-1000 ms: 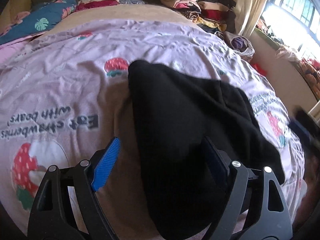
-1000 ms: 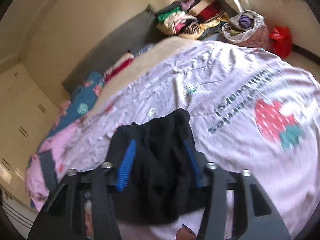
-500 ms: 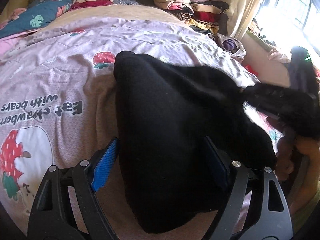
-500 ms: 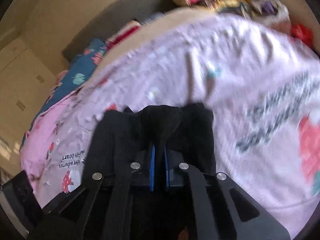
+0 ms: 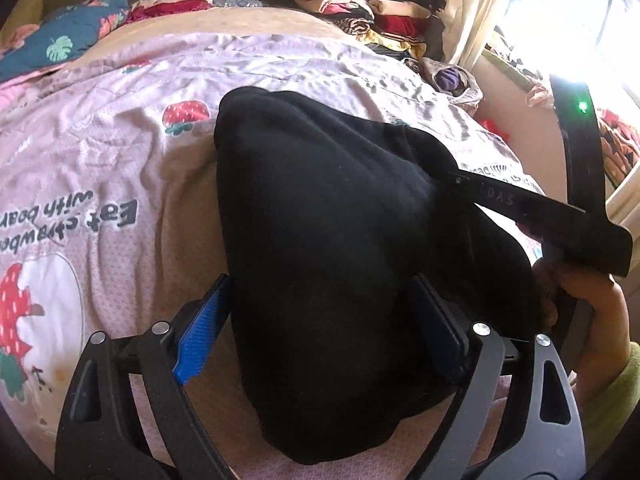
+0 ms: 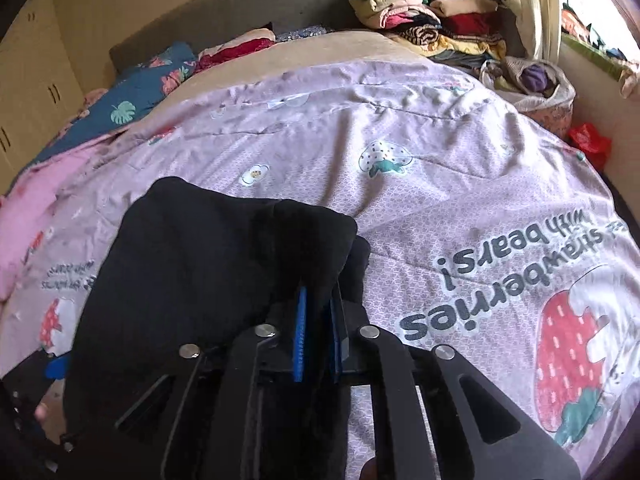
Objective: Fold small clothes
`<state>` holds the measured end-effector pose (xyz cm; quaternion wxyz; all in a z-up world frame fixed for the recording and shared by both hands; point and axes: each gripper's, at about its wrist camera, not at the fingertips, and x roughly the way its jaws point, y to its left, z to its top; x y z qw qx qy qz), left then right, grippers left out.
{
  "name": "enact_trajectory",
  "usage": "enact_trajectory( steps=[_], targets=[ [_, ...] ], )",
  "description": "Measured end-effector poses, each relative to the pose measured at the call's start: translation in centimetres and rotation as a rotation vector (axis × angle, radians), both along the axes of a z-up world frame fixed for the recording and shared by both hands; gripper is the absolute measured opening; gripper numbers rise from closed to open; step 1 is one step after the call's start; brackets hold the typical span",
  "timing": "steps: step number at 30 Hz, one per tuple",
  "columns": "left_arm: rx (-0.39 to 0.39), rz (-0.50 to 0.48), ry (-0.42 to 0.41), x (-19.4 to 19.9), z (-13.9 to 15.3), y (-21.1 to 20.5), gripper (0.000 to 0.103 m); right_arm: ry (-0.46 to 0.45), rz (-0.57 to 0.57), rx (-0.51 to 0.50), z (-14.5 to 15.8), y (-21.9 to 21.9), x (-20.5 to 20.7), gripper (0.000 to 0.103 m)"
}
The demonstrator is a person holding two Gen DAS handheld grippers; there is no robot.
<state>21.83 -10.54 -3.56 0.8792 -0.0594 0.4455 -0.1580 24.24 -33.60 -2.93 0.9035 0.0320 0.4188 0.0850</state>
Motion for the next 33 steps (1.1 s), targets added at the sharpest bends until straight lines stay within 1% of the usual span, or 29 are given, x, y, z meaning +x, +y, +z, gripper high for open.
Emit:
enact_trajectory(
  steps=[1,3,4,5,7,10,13,15,18,20,22,25,27,30,33],
  targets=[
    [-0.008,0.002,0.005,0.0,-0.1,0.1,0.082,-0.001,-0.006,-0.005,-0.1,0.0,0.0,0.020],
    [-0.021,0.007,0.008,-0.1,-0.2,0.2,0.082,0.010,-0.018,0.021,-0.2,-0.6,-0.1,0.023],
    [-0.019,0.008,0.005,-0.2,-0.1,0.2,0.082,0.013,-0.027,0.025,-0.2,-0.8,-0.1,0.026],
    [-0.016,0.009,0.001,-0.3,-0.1,0.1,0.082,0.012,-0.040,0.014,-0.1,-0.9,-0.2,0.038],
    [-0.015,0.015,0.000,-0.3,0.0,0.1,0.082,0.011,-0.061,-0.010,-0.1,-1.0,-0.3,0.049],
    [-0.016,0.019,0.002,-0.5,0.0,0.2,0.082,0.015,-0.068,0.040,0.3,-1.7,-0.9,0.049],
    [-0.011,0.022,-0.002,-0.7,0.2,0.2,0.082,-0.003,-0.067,0.033,1.1,-1.8,-1.8,0.050],
    [-0.012,0.023,-0.004,-0.9,0.4,0.3,0.082,-0.018,-0.070,0.028,1.6,-1.9,-2.3,0.055],
    [-0.007,0.024,-0.011,-1.2,0.7,0.4,0.082,-0.035,-0.071,0.039,2.3,-2.0,-3.1,0.057],
    [0.001,0.027,-0.014,-1.4,0.9,0.5,0.085,-0.043,-0.070,0.050,2.7,-2.1,-3.6,0.066],
    [0.004,0.029,-0.015,-1.5,1.1,0.6,0.085,-0.048,-0.066,0.065,3.0,-2.3,-4.4,0.067],
    [0.006,0.036,-0.016,-1.7,1.4,0.9,0.085,-0.034,-0.056,0.087,3.2,-2.5,-5.4,0.068],
    [0.007,0.038,-0.018,-1.9,1.6,0.9,0.085,-0.050,-0.059,0.104,3.9,-2.7,-6.2,0.068],
    [0.012,0.044,-0.024,-2.3,1.9,1.4,0.085,-0.043,-0.018,0.179,4.2,-2.8,-8.2,0.068],
    [-0.002,0.057,-0.019,-2.6,1.8,2.1,0.085,-0.015,-0.005,0.231,3.4,-3.1,-10.2,0.068]
  ],
)
